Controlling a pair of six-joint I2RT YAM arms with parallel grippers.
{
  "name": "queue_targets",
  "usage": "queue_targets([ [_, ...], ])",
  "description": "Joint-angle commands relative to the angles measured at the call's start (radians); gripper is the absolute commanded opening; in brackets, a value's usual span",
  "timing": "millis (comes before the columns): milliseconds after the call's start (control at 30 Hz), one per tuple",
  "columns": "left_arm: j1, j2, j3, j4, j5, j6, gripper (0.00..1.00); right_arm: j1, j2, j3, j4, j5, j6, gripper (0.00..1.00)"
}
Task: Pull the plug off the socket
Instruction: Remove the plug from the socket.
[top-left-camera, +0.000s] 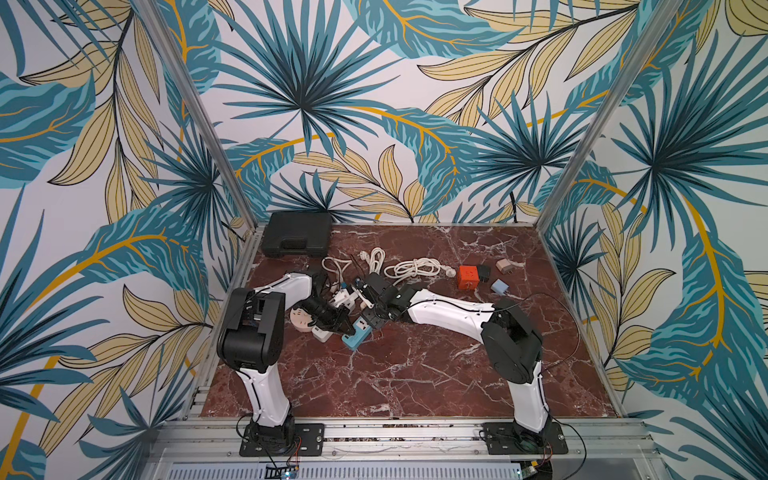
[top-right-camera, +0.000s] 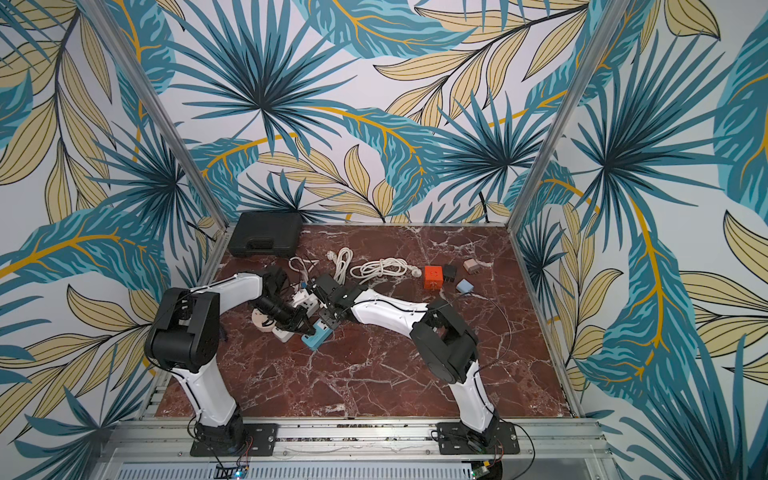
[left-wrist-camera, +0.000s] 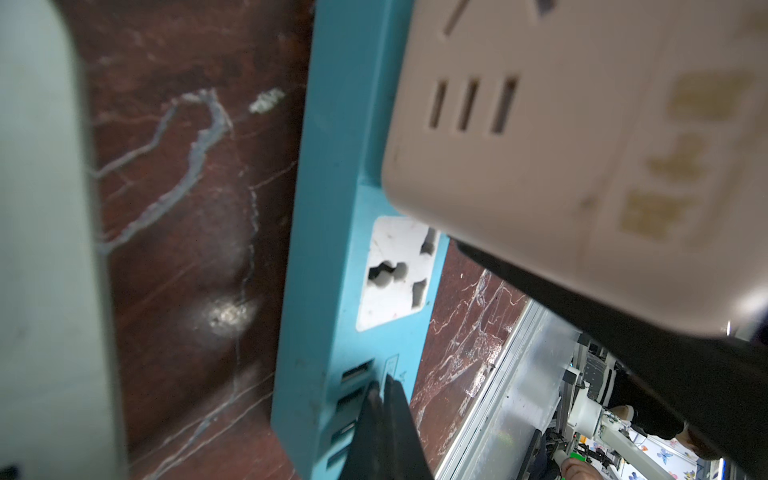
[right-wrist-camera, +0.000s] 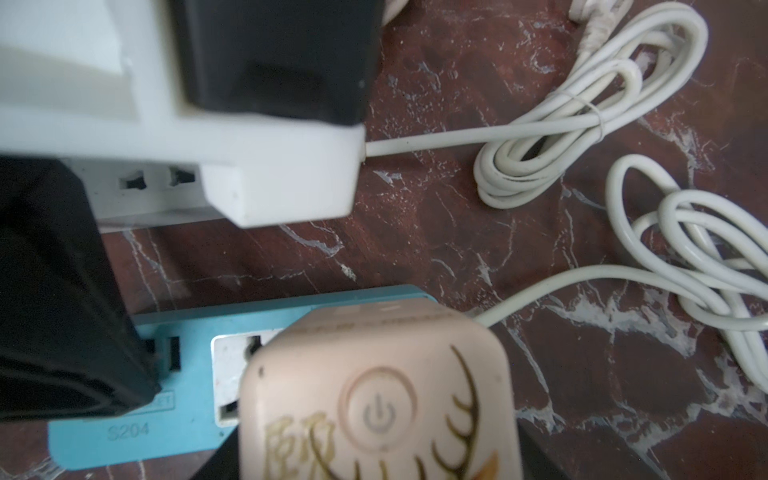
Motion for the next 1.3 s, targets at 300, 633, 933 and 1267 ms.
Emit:
queue_targets([
  [300, 0.005, 0.045, -0.006, 0.078, -0.133, 0.011, 0.0, 0.0, -0.021, 0.028, 0.055, -0.065, 0.026, 0.0],
  [633, 0.006, 0.045, -0.006, 0.079, -0.132, 0.01, 0.0, -0.051, -0.059, 0.035, 0.077, -0.237, 0.11, 0.0],
  [933, 0.006, 0.045, -0.006, 0.08, -0.131, 0.011, 0.0, -0.019, -0.045, 0.053, 0.03, -0.113, 0.054, 0.0],
  [1267, 0.006, 0.043, -0.006, 0.079, -0.128, 0.013, 0.0, 0.035, -0.016, 0.068, 0.002, 0.044, -0.007, 0.0],
])
